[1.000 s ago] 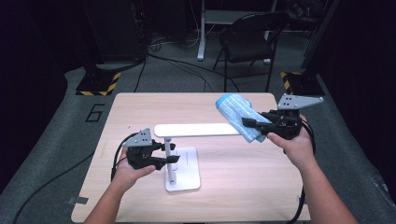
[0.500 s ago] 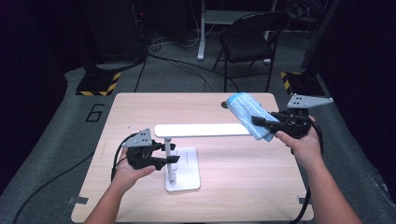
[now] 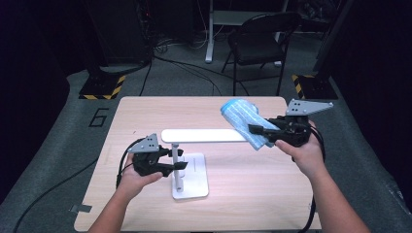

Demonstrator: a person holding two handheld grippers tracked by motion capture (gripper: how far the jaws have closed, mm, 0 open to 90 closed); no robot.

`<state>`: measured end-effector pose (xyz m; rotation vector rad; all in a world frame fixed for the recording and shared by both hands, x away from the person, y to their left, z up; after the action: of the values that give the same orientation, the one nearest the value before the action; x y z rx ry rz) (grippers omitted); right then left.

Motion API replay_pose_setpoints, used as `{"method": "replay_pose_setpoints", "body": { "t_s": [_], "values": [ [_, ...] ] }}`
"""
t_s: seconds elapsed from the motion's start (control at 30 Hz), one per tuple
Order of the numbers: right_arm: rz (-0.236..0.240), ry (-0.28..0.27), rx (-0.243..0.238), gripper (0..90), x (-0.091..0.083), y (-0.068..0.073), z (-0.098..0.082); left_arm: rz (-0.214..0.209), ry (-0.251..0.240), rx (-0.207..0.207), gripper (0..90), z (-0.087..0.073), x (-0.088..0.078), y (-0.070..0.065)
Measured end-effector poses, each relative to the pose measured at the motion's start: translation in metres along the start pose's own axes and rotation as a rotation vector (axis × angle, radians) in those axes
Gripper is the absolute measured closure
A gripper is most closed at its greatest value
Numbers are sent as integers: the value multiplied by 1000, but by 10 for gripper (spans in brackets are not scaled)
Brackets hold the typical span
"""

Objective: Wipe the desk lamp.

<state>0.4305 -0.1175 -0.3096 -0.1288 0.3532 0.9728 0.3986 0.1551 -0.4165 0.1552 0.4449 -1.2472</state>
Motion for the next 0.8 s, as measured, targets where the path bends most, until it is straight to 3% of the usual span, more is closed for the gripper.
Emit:
{"method": "replay_pose_setpoints", "body": {
  "t_s": [0.8],
  "values": [
    [154, -17, -102, 684, 49, 68, 36, 15, -12, -5, 504, 0, 1, 0]
  ]
}}
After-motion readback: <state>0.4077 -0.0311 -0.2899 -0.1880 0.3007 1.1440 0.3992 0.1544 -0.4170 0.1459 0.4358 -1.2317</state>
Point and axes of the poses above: each handheld gripper's, and its own axes: x roughly forward along the jaws, z roughly out of its top, y roughly to its left, the point moved 8 cm from there along x, roughly forward along the jaws, and after that the axes turned 4 degrees about -z, right-handed, at the moved point
